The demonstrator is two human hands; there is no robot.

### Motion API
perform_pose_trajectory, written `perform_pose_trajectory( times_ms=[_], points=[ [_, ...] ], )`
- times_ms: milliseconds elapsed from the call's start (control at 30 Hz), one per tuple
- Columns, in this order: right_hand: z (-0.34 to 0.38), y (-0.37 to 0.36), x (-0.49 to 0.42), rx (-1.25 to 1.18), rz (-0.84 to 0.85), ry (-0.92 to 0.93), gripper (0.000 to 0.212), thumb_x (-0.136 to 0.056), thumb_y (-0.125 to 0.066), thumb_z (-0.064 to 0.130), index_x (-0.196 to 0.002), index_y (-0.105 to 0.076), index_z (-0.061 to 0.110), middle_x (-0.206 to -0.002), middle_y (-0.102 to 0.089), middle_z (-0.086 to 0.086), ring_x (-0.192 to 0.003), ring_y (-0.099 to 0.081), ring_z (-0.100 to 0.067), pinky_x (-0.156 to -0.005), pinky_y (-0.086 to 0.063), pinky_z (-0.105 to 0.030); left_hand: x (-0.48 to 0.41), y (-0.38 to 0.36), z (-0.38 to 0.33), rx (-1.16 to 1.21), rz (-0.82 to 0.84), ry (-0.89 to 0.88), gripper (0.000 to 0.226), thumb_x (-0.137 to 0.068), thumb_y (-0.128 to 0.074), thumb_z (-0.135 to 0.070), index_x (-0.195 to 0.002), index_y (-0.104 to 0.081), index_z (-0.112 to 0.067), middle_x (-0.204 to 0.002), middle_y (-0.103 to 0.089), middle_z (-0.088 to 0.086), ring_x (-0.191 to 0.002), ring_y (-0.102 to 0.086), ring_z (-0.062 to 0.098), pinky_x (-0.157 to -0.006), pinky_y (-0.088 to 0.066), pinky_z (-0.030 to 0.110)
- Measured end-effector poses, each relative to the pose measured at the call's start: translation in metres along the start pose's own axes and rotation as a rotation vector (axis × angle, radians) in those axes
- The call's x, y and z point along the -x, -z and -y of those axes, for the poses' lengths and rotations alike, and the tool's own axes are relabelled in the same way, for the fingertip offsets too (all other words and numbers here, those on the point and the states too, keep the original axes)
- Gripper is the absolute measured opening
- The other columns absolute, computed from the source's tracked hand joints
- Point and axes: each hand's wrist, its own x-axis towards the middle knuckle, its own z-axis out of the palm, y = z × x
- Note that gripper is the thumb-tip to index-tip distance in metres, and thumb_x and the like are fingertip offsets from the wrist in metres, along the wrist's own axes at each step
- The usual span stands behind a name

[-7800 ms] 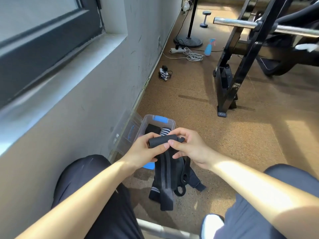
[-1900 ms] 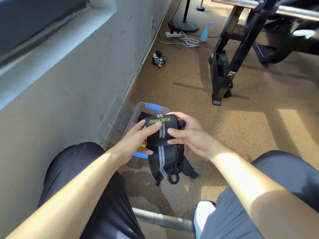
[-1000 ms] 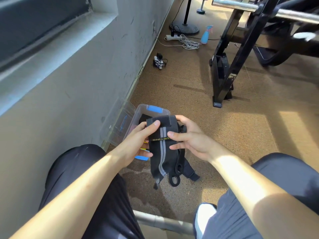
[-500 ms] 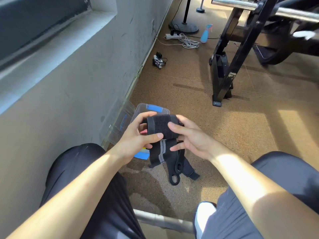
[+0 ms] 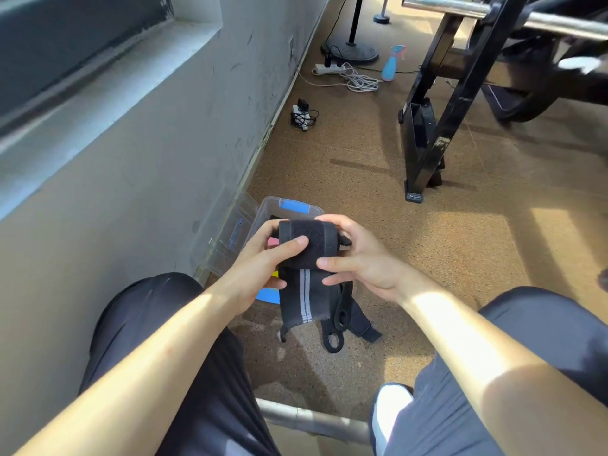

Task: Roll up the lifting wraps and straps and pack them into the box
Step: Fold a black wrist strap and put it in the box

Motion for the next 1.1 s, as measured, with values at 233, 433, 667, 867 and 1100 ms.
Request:
perform_pose_trajectory(
  times_ms=[233,433,667,867,1100],
  points=[
    [0.0043,-0.0028,0.0010,-0.076,-0.004,-0.133,0.058,-0.087,-0.064,0.059,-0.135,-0.057,0.028,-0.125,-0.070,-0.009,-0.107,-0.072,-0.032,-0.073,-0.060,-0.042,-0.0001,0.0007,0.0005,0.006,0.006,-0.127,0.047,-0.089,-0.078,-0.021,-0.125,-0.057,-0.044,-0.115,-0.073,-0.003,-0.100,-0.070,0.011,-0.068,-0.054,0.028],
    [0.0035,-0.0007,0.0008,-0.136,-0.053,-0.064,0.047,-0.091,-0.072,0.038,-0.133,-0.057,0.022,-0.123,-0.070,-0.009,-0.100,-0.072,-0.026,-0.066,-0.058,-0.035,-0.0007,-0.0006,-0.0009,0.027,0.089,0.036,0.054,-0.080,-0.075,-0.045,-0.131,-0.055,-0.045,-0.127,-0.068,0.001,-0.107,-0.072,0.020,-0.065,-0.055,0.033],
    [-0.0021,0.0022,-0.0010,-0.095,-0.037,0.004,0.055,-0.089,-0.076,0.009,-0.137,-0.053,0.027,-0.138,-0.059,-0.009,-0.115,-0.069,-0.030,-0.080,-0.061,-0.044,0.0005,-0.0012,-0.0012,0.011,0.036,0.063,0.042,-0.087,-0.065,-0.064,-0.123,-0.059,-0.043,-0.118,-0.071,-0.005,-0.098,-0.071,0.019,-0.058,-0.050,0.027],
    [0.0014,0.0027,0.0010,-0.035,0.028,-0.057,0.060,-0.088,-0.078,0.015,-0.139,-0.053,0.035,-0.135,-0.061,-0.009,-0.115,-0.069,-0.028,-0.078,-0.060,-0.043,0.0003,-0.0005,-0.0015,0.002,-0.009,-0.021,0.046,-0.077,-0.077,-0.042,-0.119,-0.059,-0.045,-0.121,-0.070,-0.001,-0.103,-0.069,0.018,-0.062,-0.045,0.029],
    [0.0015,0.0037,-0.0023,-0.052,-0.035,-0.080,0.041,-0.094,-0.070,0.037,-0.132,-0.061,0.025,-0.117,-0.073,-0.009,-0.097,-0.072,-0.026,-0.066,-0.056,-0.035,-0.0039,0.0004,0.0033,-0.087,0.033,-0.136,0.066,-0.078,-0.085,-0.011,-0.127,-0.054,-0.043,-0.124,-0.065,0.002,-0.101,-0.070,0.017,-0.069,-0.055,0.028]
  ],
)
